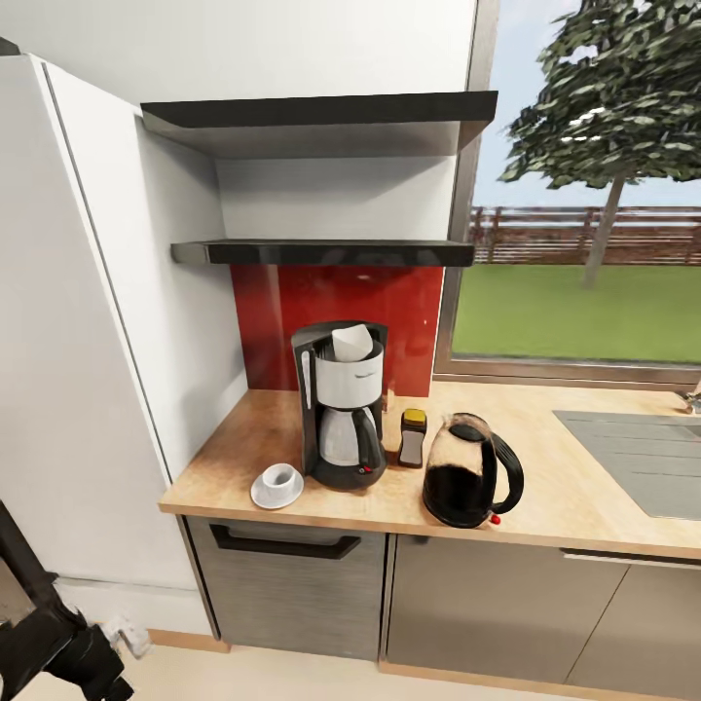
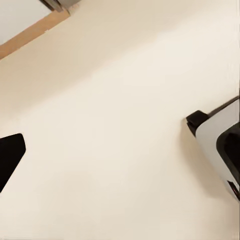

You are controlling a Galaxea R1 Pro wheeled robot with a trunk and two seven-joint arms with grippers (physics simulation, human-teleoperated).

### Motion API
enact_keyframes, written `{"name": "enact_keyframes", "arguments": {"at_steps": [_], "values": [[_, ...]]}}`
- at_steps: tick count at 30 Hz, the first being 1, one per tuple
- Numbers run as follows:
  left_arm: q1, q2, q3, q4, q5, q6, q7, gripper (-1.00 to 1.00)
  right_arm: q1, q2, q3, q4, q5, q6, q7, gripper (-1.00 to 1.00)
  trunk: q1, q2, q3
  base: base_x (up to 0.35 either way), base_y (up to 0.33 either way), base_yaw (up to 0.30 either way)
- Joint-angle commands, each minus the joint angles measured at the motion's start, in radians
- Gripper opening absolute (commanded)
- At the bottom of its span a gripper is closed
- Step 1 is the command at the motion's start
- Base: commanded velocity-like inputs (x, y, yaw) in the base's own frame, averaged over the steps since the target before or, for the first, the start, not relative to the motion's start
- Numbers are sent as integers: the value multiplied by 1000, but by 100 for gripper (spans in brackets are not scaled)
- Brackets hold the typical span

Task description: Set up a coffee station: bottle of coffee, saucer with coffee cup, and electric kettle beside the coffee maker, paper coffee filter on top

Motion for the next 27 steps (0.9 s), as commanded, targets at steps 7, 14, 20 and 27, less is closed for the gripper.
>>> {"name": "enact_keyframes", "arguments": {"at_steps": [7,14,20,27], "values": [[255,-233,6,-1,274,-74,672,100,0,3,7,-3,-14,-3,4,100,0,-1,-1,0,0,0],[424,-379,5,129,464,-165,954,100,-1,27,5,-7,-16,-1,4,100,0,-1,-1,0,0,0],[439,-430,6,298,499,-127,975,100,-1,66,5,-7,-12,1,4,100,0,-1,-1,0,0,0],[440,-443,7,311,521,-33,986,100,-1,69,5,-7,-12,5,5,100,0,-1,-1,0,0,0]]}}
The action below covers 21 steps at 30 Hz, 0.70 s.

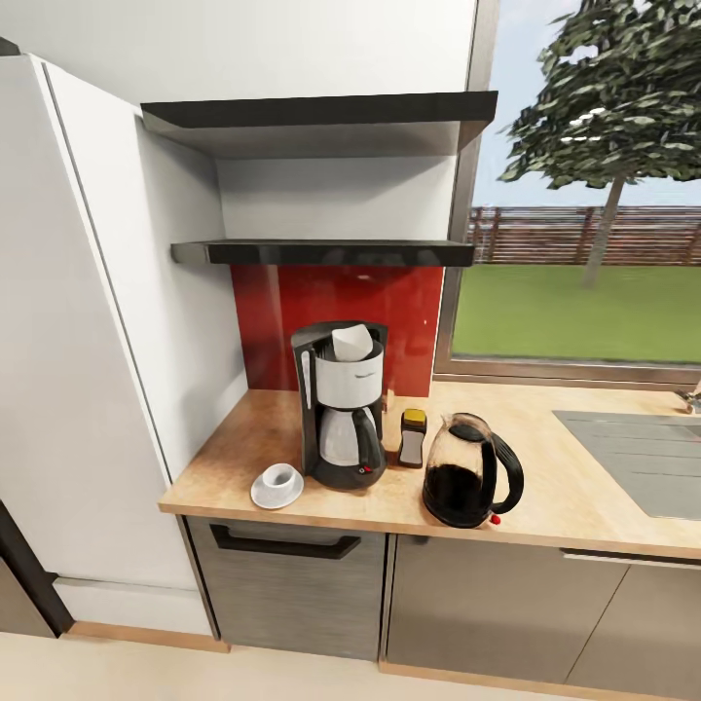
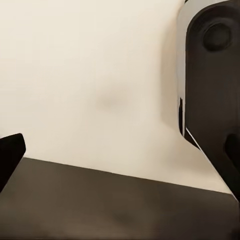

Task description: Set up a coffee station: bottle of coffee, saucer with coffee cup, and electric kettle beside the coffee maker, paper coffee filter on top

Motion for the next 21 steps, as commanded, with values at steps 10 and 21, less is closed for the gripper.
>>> {"name": "enact_keyframes", "arguments": {"at_steps": [10,21], "values": [[6,0,-9,1,39,13,47,100,0,-2,5,1,-13,-2,3,100,0,-1,-1,0,0,0],[12,-1,-10,0,40,12,46,100,0,-2,8,3,-12,-3,2,100,0,-1,-1,0,0,0]]}}
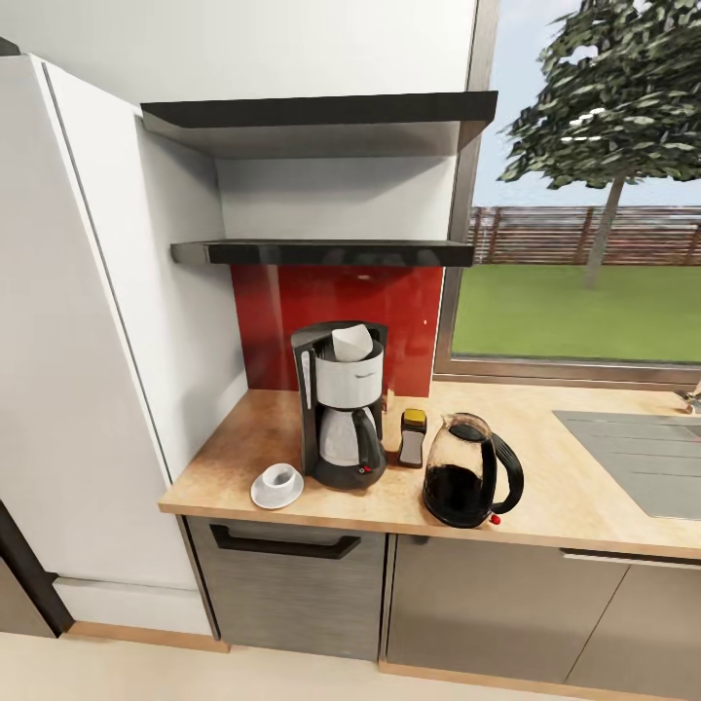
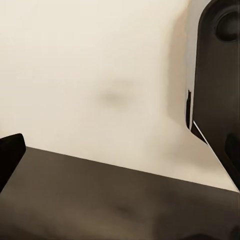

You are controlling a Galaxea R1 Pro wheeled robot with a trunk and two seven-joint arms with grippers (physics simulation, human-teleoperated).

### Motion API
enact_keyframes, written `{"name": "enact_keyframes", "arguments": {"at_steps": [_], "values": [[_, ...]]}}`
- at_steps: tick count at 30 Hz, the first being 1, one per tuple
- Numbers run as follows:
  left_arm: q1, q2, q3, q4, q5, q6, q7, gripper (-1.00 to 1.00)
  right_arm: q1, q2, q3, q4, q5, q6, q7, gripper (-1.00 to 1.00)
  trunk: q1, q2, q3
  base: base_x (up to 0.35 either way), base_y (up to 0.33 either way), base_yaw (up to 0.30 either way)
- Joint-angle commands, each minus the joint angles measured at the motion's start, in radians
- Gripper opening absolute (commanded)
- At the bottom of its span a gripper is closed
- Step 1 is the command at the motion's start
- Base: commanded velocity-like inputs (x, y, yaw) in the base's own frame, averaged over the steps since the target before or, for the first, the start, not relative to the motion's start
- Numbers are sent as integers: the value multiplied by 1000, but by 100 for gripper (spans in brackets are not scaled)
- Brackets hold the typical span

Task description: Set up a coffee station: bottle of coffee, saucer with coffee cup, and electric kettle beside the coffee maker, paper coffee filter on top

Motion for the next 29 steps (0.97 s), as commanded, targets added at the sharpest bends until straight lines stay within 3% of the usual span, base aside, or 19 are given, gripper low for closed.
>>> {"name": "enact_keyframes", "arguments": {"at_steps": [1,29], "values": [[-1,-1,-9,0,9,3,2,100,0,0,8,1,-10,-2,3,100,0,-1,-1,0,0,0],[2,-1,-8,-1,11,3,-3,100,-1,7,8,-3,-15,-7,4,100,0,-1,-1,0,0,0]]}}
